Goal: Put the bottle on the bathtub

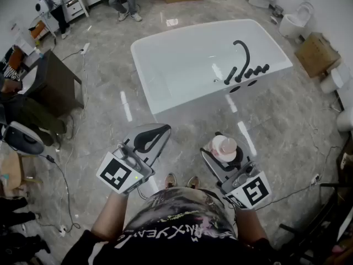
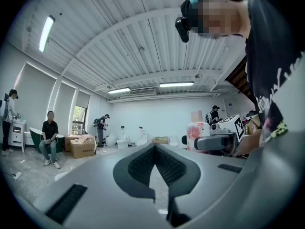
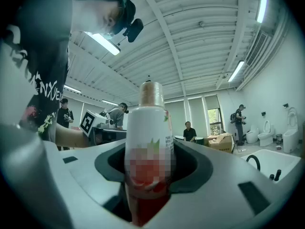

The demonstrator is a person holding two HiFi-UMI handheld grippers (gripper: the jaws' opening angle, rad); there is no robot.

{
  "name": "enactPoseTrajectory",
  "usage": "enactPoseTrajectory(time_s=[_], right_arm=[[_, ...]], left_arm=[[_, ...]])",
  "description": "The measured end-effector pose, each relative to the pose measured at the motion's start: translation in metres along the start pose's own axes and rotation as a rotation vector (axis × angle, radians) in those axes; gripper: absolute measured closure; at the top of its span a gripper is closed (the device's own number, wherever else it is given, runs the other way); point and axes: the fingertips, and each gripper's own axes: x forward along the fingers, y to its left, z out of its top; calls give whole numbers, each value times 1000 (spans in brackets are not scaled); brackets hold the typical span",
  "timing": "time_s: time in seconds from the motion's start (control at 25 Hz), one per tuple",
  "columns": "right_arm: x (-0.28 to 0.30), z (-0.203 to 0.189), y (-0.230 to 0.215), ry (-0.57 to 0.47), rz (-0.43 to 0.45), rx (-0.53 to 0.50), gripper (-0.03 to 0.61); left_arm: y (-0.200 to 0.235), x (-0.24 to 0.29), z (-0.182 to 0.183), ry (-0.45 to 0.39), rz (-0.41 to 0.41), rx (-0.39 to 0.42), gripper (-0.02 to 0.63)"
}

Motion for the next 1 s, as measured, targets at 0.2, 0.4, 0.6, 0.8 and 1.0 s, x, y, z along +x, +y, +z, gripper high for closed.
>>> enactPoseTrajectory(time_s=[0.2,0.4,0.6,0.8,1.0], right_arm=[[-2,-1,1,-1,-1,-1,359],[-3,-1,1,7,-6,4,359],[-2,-1,2,5,-6,8,359],[-3,-1,0,7,-4,9,359],[-9,-1,0,2,-7,5,359]], left_arm=[[-2,0,-1,1,2,0,603],[-5,0,0,0,-1,0,603],[-4,-1,-1,3,-3,-3,603],[-4,3,-1,4,-3,-2,603],[-10,3,1,0,-4,3,603]])
